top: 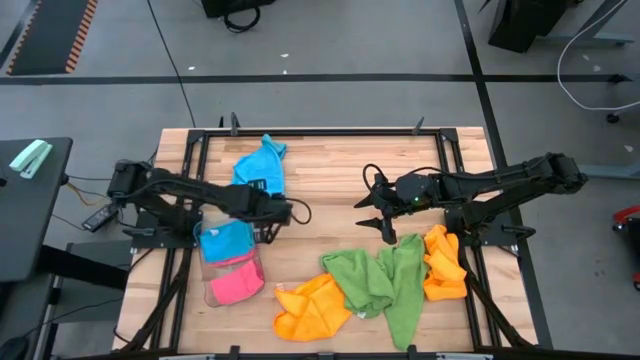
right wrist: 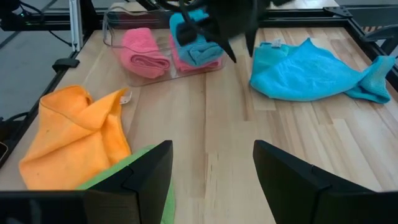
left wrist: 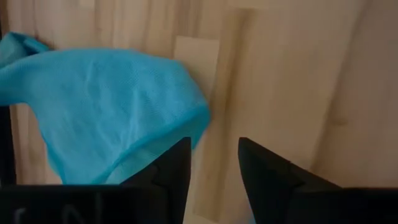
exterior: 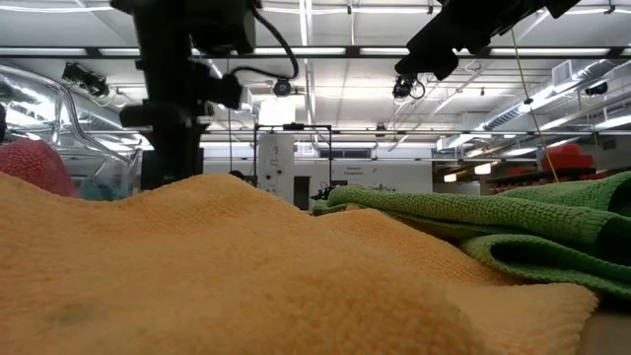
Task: Fold microfiber towels
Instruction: Fold the blue microfiber cloth
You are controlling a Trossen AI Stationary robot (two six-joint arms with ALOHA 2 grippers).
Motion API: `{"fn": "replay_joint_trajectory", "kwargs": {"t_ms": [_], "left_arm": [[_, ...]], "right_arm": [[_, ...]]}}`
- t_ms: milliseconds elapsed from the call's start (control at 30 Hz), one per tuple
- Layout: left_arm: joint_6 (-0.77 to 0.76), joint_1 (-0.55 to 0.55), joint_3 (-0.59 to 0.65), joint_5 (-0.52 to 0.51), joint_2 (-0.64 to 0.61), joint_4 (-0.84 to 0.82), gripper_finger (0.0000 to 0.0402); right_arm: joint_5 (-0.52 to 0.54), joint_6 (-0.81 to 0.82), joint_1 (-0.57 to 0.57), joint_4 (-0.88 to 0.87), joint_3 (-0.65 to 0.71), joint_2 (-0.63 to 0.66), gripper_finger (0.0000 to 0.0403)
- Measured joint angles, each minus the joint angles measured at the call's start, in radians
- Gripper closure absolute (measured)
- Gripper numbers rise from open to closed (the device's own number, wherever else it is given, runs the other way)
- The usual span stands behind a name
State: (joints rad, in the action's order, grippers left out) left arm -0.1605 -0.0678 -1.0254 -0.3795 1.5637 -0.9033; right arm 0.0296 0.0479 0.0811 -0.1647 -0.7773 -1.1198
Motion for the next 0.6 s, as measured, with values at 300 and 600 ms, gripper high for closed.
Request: {"fn": "replay_joint_trajectory", "kwargs": {"t_ms": [300, 600], "left_arm": [[0.214, 0.114, -0.011, -0.034, 0.188, -0.010, 0.0232], [0.338, 0.103, -0.011, -0.198, 0.276, 0.096, 0.0193]], "right_arm": [[0.000, -0.007, 0.000, -0.005, -0.001, 0.000, 0.0170], [0.000, -0.022, 0.000, -0.009, 0.006, 0.000, 0.0170]]}}
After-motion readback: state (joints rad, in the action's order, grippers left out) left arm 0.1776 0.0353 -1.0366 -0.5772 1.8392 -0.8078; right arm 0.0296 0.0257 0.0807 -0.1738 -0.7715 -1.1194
